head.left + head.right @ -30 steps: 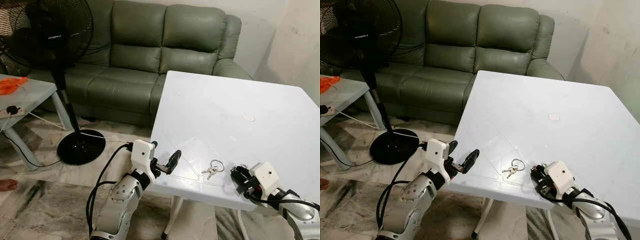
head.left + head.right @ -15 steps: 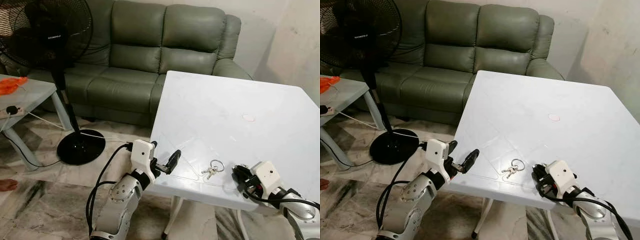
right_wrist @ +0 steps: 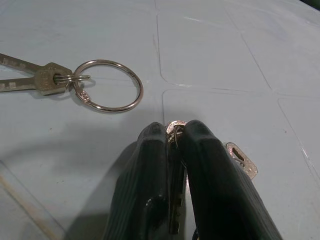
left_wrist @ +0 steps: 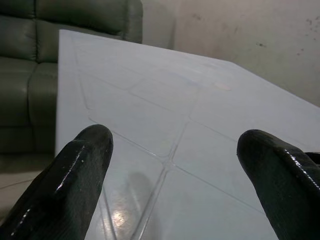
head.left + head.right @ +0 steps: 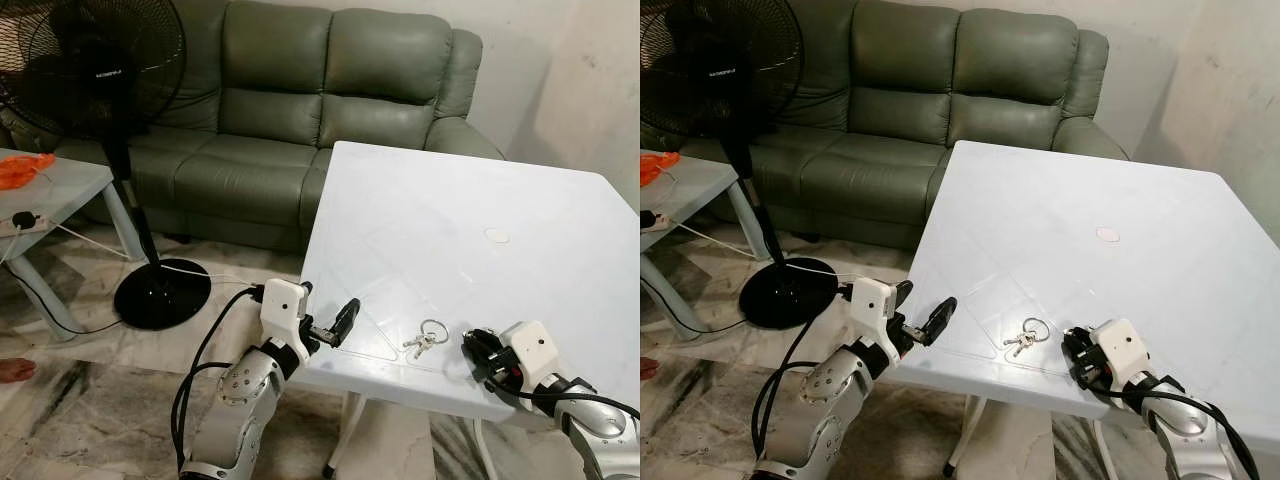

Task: Hang keys on a hook

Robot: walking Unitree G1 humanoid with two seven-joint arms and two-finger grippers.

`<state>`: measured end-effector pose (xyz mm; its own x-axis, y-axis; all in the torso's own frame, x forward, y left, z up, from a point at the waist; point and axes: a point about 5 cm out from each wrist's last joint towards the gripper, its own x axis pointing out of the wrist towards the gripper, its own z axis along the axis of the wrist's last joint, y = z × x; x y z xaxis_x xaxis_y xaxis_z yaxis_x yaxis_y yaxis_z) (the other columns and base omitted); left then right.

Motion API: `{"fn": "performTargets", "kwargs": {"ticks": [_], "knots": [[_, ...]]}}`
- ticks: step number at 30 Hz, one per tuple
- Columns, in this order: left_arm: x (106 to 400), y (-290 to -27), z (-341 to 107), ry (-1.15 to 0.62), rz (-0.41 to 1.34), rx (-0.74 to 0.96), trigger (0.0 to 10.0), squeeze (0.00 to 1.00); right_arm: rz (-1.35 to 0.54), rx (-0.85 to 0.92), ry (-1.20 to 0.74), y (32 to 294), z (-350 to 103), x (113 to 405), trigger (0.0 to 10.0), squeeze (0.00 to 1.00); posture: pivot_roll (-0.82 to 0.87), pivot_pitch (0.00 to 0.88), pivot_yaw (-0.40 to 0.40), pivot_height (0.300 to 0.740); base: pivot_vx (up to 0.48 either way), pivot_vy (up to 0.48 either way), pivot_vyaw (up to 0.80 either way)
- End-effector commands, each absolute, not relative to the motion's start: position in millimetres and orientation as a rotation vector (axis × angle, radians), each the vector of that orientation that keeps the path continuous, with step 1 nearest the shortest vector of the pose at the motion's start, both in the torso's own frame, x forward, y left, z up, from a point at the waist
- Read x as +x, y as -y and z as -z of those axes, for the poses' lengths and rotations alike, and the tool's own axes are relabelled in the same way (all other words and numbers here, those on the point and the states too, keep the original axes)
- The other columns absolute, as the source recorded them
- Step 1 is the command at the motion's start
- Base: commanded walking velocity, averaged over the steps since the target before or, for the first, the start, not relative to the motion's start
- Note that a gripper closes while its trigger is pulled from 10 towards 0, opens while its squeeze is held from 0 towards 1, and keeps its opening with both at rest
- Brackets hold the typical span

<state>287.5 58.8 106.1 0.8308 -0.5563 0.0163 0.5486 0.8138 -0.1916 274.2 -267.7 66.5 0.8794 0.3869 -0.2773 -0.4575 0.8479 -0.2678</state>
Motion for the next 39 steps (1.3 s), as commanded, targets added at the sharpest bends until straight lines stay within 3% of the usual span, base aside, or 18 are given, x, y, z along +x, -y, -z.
{"fn": "performTargets", "kwargs": {"ticks": [1, 10, 25, 39], "knots": [[287.7, -56.1, -110.2, -0.027, 0.591, -0.197, 10.0, 0.0, -0.45, -0.318, -0.217, 273.8, -70.4, 274.4, 10.0, 0.0, -0.02, 0.033, -0.068, 0.74, 0.0, 0.0, 0.0], [286.9, -55.9, -110.0, -0.029, 0.593, -0.199, 10.0, 0.0, -0.411, -0.239, -0.174, 278.7, -75.5, 274.3, 10.0, 0.0, -0.02, 0.036, -0.063, 0.74, 0.0, 0.0, 0.0], [286.8, -55.8, -110.7, -0.027, 0.593, -0.2, 10.0, 0.0, -0.426, -0.264, -0.199, 280.5, -72.1, 271.3, 9.7, 0.0, -0.02, 0.039, -0.063, 0.74, 0.0, 0.0, 0.0], [286.7, -55.3, -111.0, -0.027, 0.588, -0.208, 10.0, 0.0, -0.422, -0.297, -0.224, 281.9, -69.2, 271.0, 10.0, 0.0, -0.02, 0.041, -0.068, 0.74, 0.0, 0.0, 0.0]]}}
